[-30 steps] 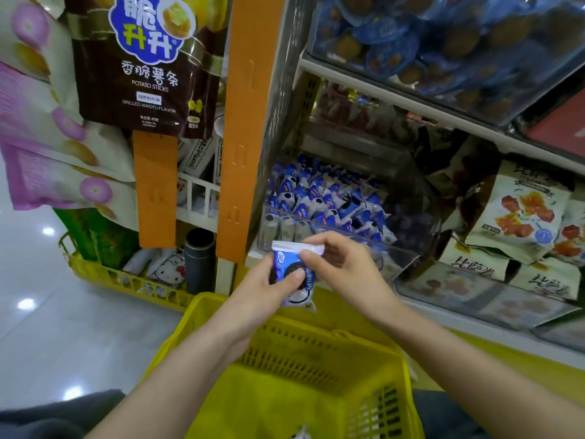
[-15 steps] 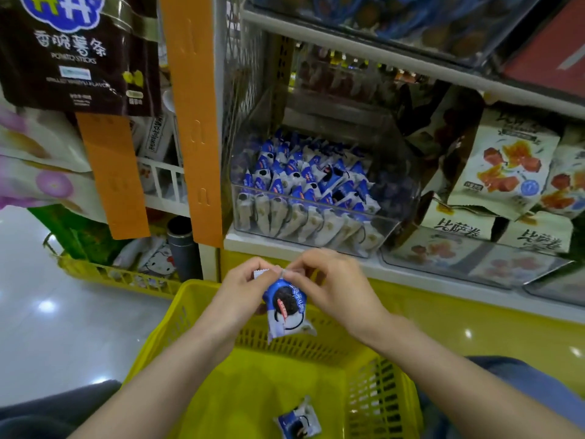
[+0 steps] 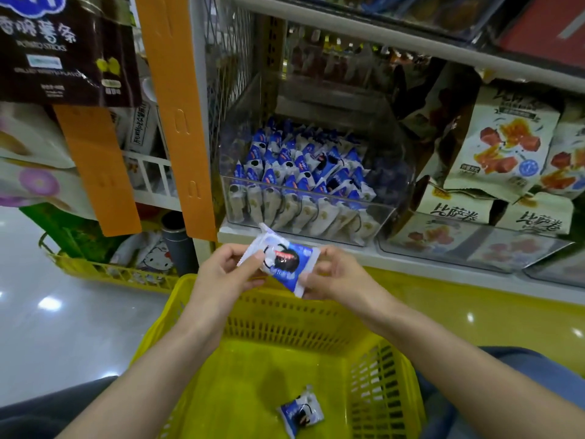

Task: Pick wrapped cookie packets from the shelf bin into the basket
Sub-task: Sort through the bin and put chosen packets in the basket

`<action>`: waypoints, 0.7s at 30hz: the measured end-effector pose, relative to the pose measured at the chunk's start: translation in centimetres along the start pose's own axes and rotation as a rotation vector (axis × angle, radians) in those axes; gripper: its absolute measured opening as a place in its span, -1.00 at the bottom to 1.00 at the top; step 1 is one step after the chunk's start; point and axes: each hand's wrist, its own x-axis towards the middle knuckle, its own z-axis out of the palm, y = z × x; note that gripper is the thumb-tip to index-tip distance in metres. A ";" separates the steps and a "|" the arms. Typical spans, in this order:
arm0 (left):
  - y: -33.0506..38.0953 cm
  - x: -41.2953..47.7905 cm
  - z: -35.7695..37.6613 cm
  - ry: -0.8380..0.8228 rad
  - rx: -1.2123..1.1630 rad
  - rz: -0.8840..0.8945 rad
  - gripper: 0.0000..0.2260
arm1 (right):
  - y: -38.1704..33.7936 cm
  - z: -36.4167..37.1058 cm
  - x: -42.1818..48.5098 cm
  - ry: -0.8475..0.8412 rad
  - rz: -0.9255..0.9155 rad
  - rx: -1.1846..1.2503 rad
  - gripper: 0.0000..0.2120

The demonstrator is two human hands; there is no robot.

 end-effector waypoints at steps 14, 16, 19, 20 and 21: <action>0.5 -1.0 0.3 -0.141 0.386 0.226 -0.89 | 0.1 1.1 0.1 -0.008 -0.317 -0.277 -0.87; 0.4 -0.9 0.5 -0.148 0.406 0.213 -0.87 | 0.3 1.0 0.0 0.061 -0.388 -0.391 -0.86; 0.4 -0.7 0.4 -0.165 0.395 0.186 -0.86 | 0.4 0.8 -0.4 0.138 -0.634 -0.696 -0.96; 0.4 -0.7 0.4 -0.172 0.391 0.176 -0.86 | 0.5 0.7 -0.5 0.150 -0.694 -0.781 -0.93; 0.4 -0.7 0.5 -0.179 0.387 0.167 -0.86 | 0.4 0.5 -0.5 0.160 -0.725 -0.831 -0.91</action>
